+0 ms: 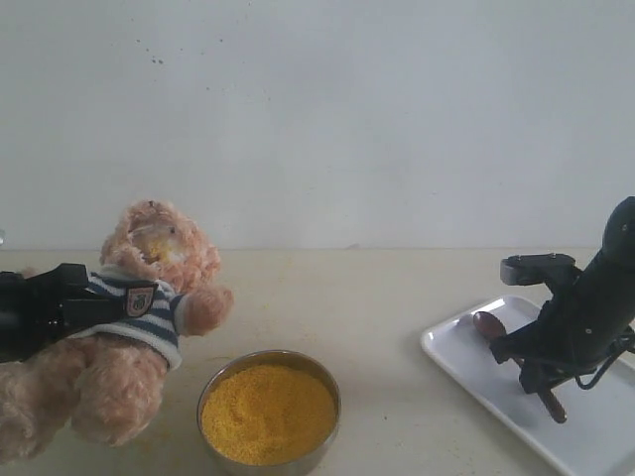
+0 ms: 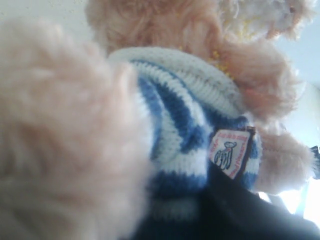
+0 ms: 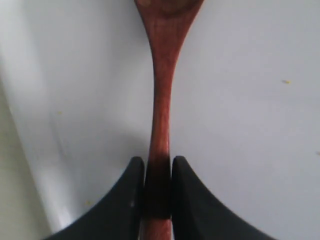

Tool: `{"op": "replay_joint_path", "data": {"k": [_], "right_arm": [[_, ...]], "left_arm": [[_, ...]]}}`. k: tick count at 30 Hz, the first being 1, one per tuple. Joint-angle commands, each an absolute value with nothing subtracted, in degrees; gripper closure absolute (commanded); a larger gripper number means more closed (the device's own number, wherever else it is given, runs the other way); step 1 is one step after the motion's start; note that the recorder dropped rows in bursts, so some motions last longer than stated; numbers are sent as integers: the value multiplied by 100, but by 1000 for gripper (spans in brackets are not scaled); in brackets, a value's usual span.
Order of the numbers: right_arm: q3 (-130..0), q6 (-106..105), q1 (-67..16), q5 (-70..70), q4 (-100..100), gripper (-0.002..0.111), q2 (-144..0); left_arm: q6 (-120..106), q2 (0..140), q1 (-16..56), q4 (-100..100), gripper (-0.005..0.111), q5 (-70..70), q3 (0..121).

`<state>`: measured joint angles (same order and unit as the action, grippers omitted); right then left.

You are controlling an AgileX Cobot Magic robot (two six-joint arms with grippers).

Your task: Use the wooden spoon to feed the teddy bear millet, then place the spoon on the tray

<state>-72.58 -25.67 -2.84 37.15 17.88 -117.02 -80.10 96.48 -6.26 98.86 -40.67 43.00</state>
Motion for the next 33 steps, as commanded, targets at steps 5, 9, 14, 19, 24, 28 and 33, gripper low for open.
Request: {"op": "replay_joint_path", "data": {"k": [5,9,14,19,24,28,33], "right_arm": [[-7257,-2586,-292,3795,1764,81,-11720],[-7257,-2409,-292,3803,1764,66,-11720],[-7270,-2128,-292,4107,1764,64,-11538],[-7270,-2001,-292,4578,1749,64,-10781],[-7270,-1930,-292,4802,1265,65,-9592],[-7270,-1023,-292,4802,108,93,-8695],[-7270,-269,-292,4815,-566,108,-7823]], "left_arm": [[-8065,9633,-617,9995,103,-4134,4342],[-8064,9633,-617,9995,103,-4134,4342],[-8064,9633,-617,9995,103,-4134,4342],[-8064,9633,-617,9995,103,-4134,4342],[-8064,9633,-617,9995,103,-4134,4342],[-8064,9633,-617,9995,103,-4134,4342],[-8887,9633,-617,9995,103,-4134,4342]]}}
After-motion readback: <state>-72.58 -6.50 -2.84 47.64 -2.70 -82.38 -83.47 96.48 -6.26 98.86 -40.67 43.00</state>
